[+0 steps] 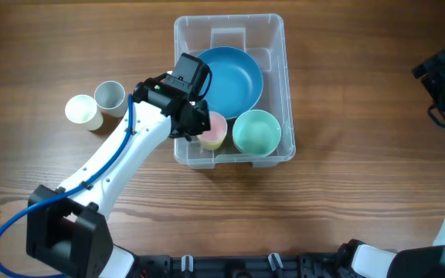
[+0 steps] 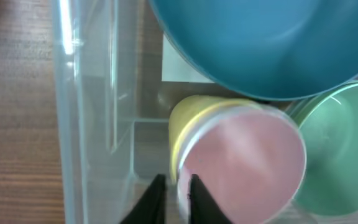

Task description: Pack container

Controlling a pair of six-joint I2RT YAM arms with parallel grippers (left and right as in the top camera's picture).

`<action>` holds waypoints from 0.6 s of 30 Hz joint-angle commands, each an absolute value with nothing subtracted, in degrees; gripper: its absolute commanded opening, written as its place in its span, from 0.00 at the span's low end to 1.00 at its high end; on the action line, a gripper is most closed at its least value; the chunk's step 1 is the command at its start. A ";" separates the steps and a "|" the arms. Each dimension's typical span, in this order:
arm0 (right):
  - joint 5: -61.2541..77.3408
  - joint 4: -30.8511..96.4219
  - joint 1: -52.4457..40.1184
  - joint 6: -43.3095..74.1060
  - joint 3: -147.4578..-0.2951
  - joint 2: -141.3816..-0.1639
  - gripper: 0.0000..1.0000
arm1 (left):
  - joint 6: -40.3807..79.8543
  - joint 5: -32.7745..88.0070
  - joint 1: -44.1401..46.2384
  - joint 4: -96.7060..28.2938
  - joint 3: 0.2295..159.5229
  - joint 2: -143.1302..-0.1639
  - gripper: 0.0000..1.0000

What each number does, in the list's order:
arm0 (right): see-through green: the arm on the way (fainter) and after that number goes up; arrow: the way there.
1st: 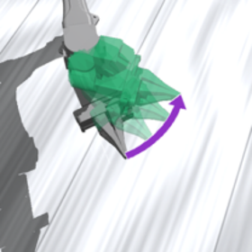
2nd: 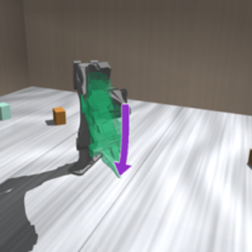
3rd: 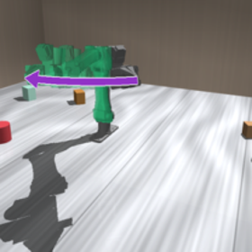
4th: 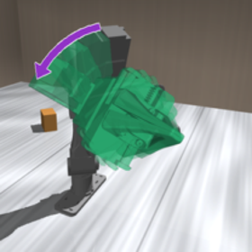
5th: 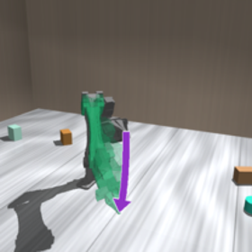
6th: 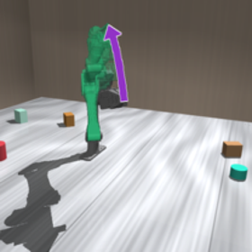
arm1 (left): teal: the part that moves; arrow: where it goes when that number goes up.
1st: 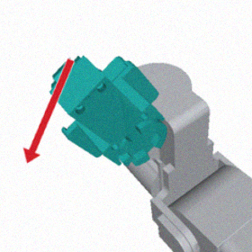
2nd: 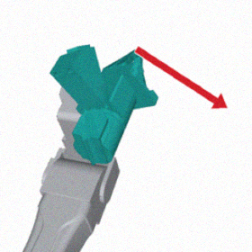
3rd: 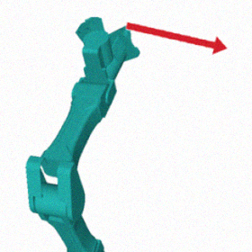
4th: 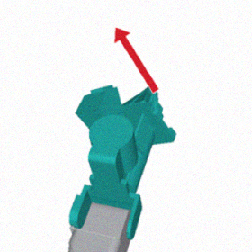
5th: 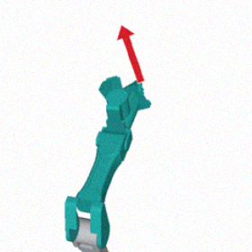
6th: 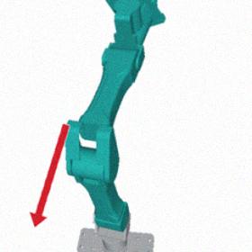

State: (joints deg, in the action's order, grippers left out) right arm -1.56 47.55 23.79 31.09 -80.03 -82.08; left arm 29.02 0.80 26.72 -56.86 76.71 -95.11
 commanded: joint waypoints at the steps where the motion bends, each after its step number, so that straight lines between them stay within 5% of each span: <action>1: -1.67 47.40 23.81 31.70 -80.14 -82.30 1.00 | 30.92 -0.97 26.06 -59.79 81.47 -91.37 0.36; 3: -1.67 47.40 23.81 31.68 -80.14 -82.30 1.00 | 30.92 -4.19 24.99 -62.15 84.51 -88.33 0.67; 4: -1.67 47.40 23.81 31.68 -80.14 -82.30 1.00 | 30.92 -5.91 24.25 -62.92 85.45 -86.87 0.70; 11: -1.67 47.40 23.81 31.68 -80.14 -82.30 0.99 | 32.64 -12.27 6.26 -68.53 85.86 -81.36 0.71; 18: -1.67 47.40 23.81 31.70 -80.14 -82.30 1.00 | 32.45 -5.26 -14.70 -68.36 85.30 -88.55 0.70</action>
